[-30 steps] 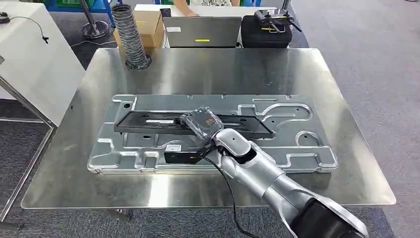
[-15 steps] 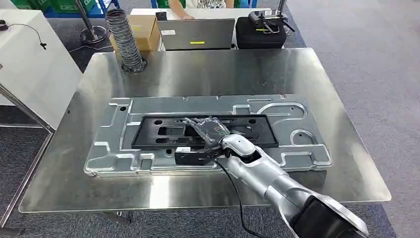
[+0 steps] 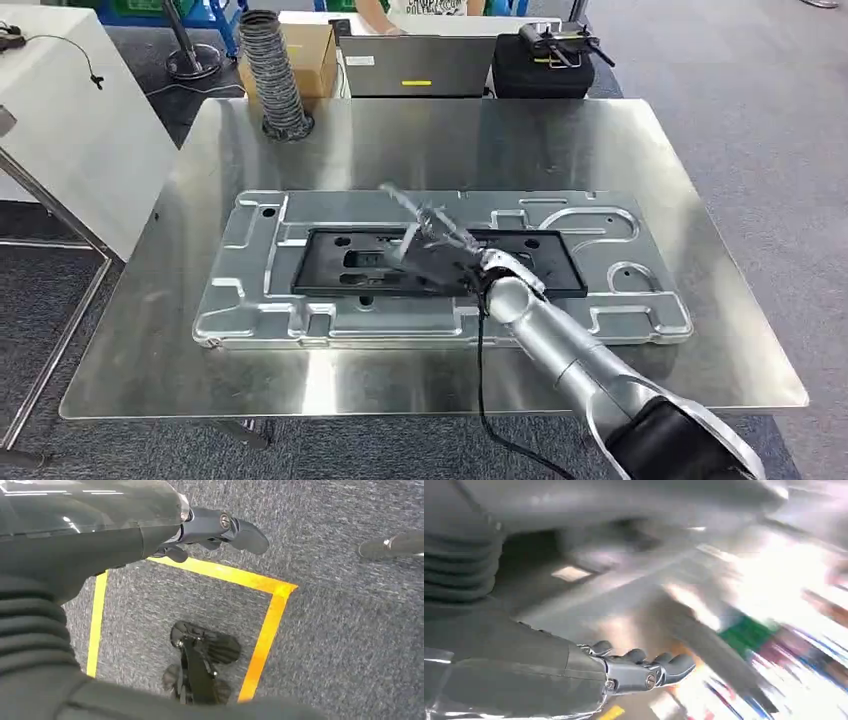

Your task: Take the parts from the cabinet and place them on the table.

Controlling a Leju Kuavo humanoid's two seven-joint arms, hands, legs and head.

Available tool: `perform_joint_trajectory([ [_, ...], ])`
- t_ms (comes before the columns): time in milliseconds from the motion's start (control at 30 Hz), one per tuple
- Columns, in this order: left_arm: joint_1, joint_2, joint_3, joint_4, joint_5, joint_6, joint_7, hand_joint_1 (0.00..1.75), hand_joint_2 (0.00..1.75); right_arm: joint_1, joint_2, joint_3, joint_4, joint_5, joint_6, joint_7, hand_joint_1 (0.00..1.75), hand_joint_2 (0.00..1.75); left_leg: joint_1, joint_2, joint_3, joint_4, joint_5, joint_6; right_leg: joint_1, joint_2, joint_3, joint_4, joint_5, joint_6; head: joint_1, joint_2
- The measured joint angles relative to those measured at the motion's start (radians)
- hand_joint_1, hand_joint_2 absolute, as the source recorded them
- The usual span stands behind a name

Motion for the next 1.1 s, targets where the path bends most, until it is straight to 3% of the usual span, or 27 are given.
perform_joint_trajectory([
  [167,0.0,0.0,0.001,0.0,0.001,0.0,-0.001,0.0,0.0,0.004,-0.003,-0.019,-0.022,-0.043,-0.006,-0.024,0.0,0.0,-0.004,0.0,-0.002,0.002,-0.001,-0.002,0.0,-0.003,-0.001,-0.004,0.003,0.002,-0.003,0.0],
  [200,0.001,0.0,0.007,0.0,0.002,-0.001,-0.004,0.0,0.0,0.032,-0.026,-0.079,-0.099,-0.139,-0.051,-0.089,0.0,0.0,0.002,-0.001,-0.003,0.001,-0.001,-0.007,0.004,-0.004,-0.002,-0.007,0.006,0.004,0.0,0.0],
  [233,0.018,0.002,0.018,0.0,0.004,0.001,-0.012,0.0,0.0,0.119,-0.075,-0.217,-0.319,-0.173,-0.214,-0.177,0.0,0.0,0.004,0.001,-0.001,0.009,-0.015,-0.025,-0.005,-0.008,0.014,-0.034,0.017,-0.005,0.001,0.0],
  [267,0.019,0.002,0.021,0.0,0.005,0.002,-0.018,0.0,0.0,0.155,-0.084,-0.261,-0.405,-0.134,-0.295,-0.21,0.0,1.75,0.004,0.002,-0.026,0.074,-0.064,-0.029,-0.008,-0.004,0.018,-0.039,0.018,-0.011,-0.002,0.0],
  [333,0.018,0.002,0.027,0.0,0.01,0.002,-0.028,0.0,0.0,0.276,-0.093,-0.331,-0.549,0.002,-0.479,-0.246,0.0,1.75,0.009,0.003,-0.1,0.238,-0.147,-0.036,-0.006,-0.008,0.023,-0.039,0.013,-0.013,-0.003,0.0],
  [367,0.018,0.001,0.033,0.0,0.011,0.0,-0.034,0.0,0.0,0.349,-0.092,-0.39,-0.686,0.13,-0.642,-0.258,0.0,1.75,0.009,0.004,-0.128,0.297,-0.166,-0.039,-0.006,-0.015,0.024,-0.038,0.009,-0.013,-0.003,0.0],
  [400,0.02,-0.001,0.037,0.0,0.01,-0.002,-0.036,0.0,0.0,0.412,-0.087,-0.435,-0.763,0.196,-0.706,-0.259,0.0,1.75,0.01,0.004,-0.136,0.314,-0.163,-0.041,-0.005,-0.018,0.025,-0.036,0.006,-0.011,-0.003,0.0],
  [433,0.023,-0.003,0.041,0.0,0.011,-0.003,-0.039,0.0,0.0,0.489,-0.066,-0.517,-0.877,0.278,-0.74,-0.262,0.0,1.75,0.011,0.006,-0.116,0.276,-0.129,-0.042,-0.006,-0.019,0.027,-0.033,0.002,-0.01,-0.002,0.0],
  [500,0.033,-0.004,0.048,0.0,0.011,-0.003,-0.04,0.0,0.0,0.58,-0.028,-0.64,-1.019,0.331,-0.737,-0.262,0.0,1.75,0.014,0.005,-0.025,0.105,-0.037,-0.039,-0.008,-0.013,0.032,-0.025,-0.008,-0.005,-0.003,0.0],
  [533,0.032,-0.004,0.05,0.0,0.011,-0.002,-0.04,0.0,0.0,0.616,-0.013,-0.691,-1.074,0.336,-0.737,-0.262,0.0,1.75,0.014,0.004,0.014,0.022,-0.015,-0.034,-0.008,-0.011,0.033,-0.02,-0.013,-0.001,-0.003,0.0],
  [567,0.03,-0.004,0.053,0.0,0.011,-0.002,-0.04,0.0,0.0,0.645,-0.001,-0.734,-1.118,0.338,-0.737,-0.26,0.0,1.75,0.008,0.003,0.025,-0.002,-0.033,-0.029,0.0,-0.009,0.03,-0.012,-0.017,0.006,-0.002,0.0],
  [700,0.02,-0.006,0.063,0.0,0.01,-0.007,-0.04,0.0,0.0,0.717,0.027,-0.84,-1.243,0.326,-0.736,-0.26,0.0,1.75,0.008,0.003,0.028,-0.006,-0.027,-0.002,-0.004,-0.006,0.031,-0.016,-0.014,0.026,-0.002,0.0],
  [733,0.018,-0.006,0.064,0.0,0.008,-0.009,-0.04,0.0,0.0,0.731,0.032,-0.866,-1.255,0.313,-0.736,-0.26,0.0,1.75,0.012,0.005,0.032,-0.012,-0.021,0.004,-0.009,-0.003,0.029,-0.001,-0.028,0.032,0.0,0.0],
  [767,0.018,-0.006,0.066,0.0,0.006,-0.007,-0.039,0.0,0.0,0.742,0.04,-0.9,-1.255,0.297,-0.736,-0.259,0.0,1.75,0.012,0.008,0.031,-0.012,-0.016,0.01,-0.008,-0.002,0.009,0.045,-0.066,0.037,0.004,0.0],
  [833,0.017,-0.008,0.069,0.0,0.006,-0.001,-0.036,0.0,0.0,0.78,0.055,-0.963,-1.245,0.272,-0.736,-0.258,0.0,1.75,0.01,0.008,0.025,-0.011,-0.012,0.014,-0.013,-0.002,-0.06,0.205,-0.156,0.045,0.006,0.0],
  [867,0.017,-0.01,0.072,0.0,0.003,0.0,-0.033,0.0,0.0,0.798,0.06,-1.001,-1.231,0.257,-0.736,-0.257,0.0,1.75,0.008,0.007,0.021,-0.009,-0.011,0.015,-0.014,-0.002,-0.091,0.276,-0.184,0.048,0.006,0.0],
  [900,0.019,-0.011,0.073,0.0,-0.002,0.0,-0.031,0.0,0.0,0.815,0.062,-1.033,-1.216,0.239,-0.736,-0.257,0.0,1.75,0.007,0.007,0.017,-0.008,-0.009,0.015,-0.016,-0.002,-0.101,0.303,-0.185,0.048,0.006,0.0],
  [933,0.02,-0.012,0.077,0.0,-0.01,0.0,-0.031,0.0,0.0,0.836,0.063,-1.069,-1.197,0.218,-0.736,-0.257,0.0,1.75,0.006,0.007,0.015,-0.006,-0.009,0.014,-0.016,-0.002,-0.084,0.276,-0.162,0.047,0.006,0.0],
  [967,0.02,-0.013,0.08,0.0,-0.013,0.0,-0.031,0.0,0.0,0.858,0.063,-1.097,-1.177,0.207,-0.736,-0.257,0.0,1.75,0.006,0.006,0.014,-0.005,-0.008,0.014,-0.017,-0.002,-0.045,0.208,-0.126,0.045,0.006,0.0],
  [1033,0.02,-0.016,0.085,0.0,-0.019,-0.003,-0.031,0.0,0.0,0.906,0.072,-1.162,-1.133,0.212,-0.736,-0.257,0.0,1.75,0.005,0.002,0.013,-0.002,-0.007,0.011,-0.016,-0.002,0.061,0.022,-0.054,0.034,0.006,0.0],
  [1067,0.021,-0.019,0.087,0.0,-0.021,-0.004,-0.031,0.0,0.0,0.928,0.082,-1.194,-1.115,0.218,-0.736,-0.257,0.0,1.75,0.001,0.001,0.012,-0.001,-0.005,0.006,-0.01,-0.001,0.079,-0.019,-0.059,0.029,0.006,0.0],
  [1100,0.022,-0.02,0.088,0.0,-0.023,-0.005,-0.032,0.0,0.0,0.95,0.096,-1.226,-1.098,0.223,-0.736,-0.257,0.0,1.75,-0.001,0.0,0.01,0.0,-0.003,0.0,-0.008,-0.001,0.075,-0.021,-0.046,0.026,0.006,0.0],
])
